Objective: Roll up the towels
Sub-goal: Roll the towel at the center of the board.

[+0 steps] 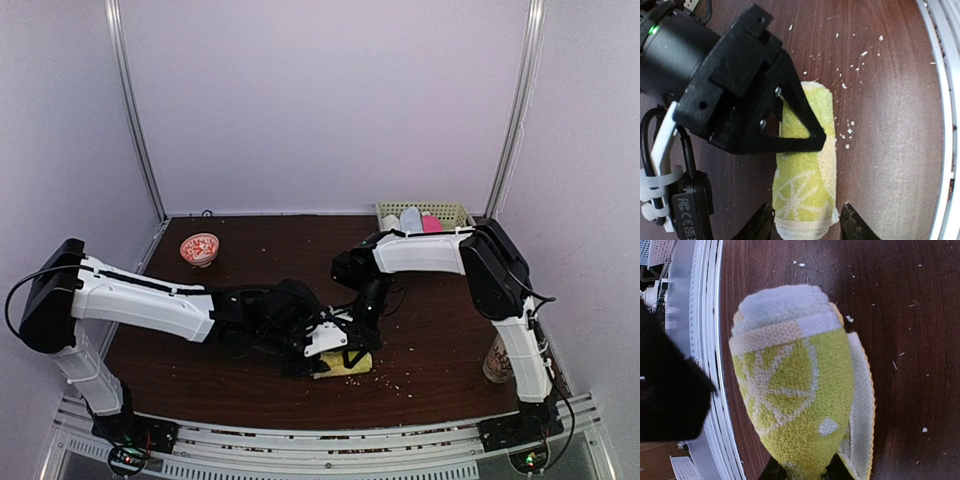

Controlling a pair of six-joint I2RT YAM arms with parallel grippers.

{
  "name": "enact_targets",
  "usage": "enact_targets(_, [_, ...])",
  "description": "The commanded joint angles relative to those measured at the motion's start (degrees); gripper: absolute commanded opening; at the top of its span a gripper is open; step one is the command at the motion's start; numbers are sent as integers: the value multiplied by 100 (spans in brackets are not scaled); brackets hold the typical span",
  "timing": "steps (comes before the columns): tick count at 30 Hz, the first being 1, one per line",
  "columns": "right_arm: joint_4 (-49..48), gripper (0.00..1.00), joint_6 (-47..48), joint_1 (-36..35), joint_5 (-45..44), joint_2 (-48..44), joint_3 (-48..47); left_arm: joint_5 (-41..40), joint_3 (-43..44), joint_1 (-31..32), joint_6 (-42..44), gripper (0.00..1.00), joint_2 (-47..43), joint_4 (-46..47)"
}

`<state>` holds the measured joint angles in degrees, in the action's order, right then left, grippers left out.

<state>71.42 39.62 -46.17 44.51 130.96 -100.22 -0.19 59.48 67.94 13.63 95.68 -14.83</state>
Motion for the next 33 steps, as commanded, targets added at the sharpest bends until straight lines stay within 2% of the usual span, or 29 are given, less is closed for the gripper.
enact_targets(1, [-23, 19, -94, 3, -611, 263, 267, -599, 138, 26, 161, 46, 348, 191])
enact_targets(9, [-162, 20, -138, 28, -598, 134, 380, -537, 273, 26, 102, 45, 1032, 71])
enact_targets(13, [-176, 21, -143, 51, -544, 45, 391, -533, 414, 26, 38, 31, 1264, -72])
enact_targets(17, [-24, 29, -39, 195, -303, -258, 403, -440, 406, 18, 68, 17, 1276, -124])
enact_targets(23, [625, 51, 325, 653, 78, -1104, 185, -220, 432, -23, -1, 6, 1366, -311])
enact_targets(27, [634, 52, 266, 1077, 112, -1707, 240, 320, 474, -265, -213, 3, 1304, -360])
enact_targets(33, [522, 50, 189, 1700, 295, -2461, 136, 1990, 719, -1059, -710, 2, 1311, -482])
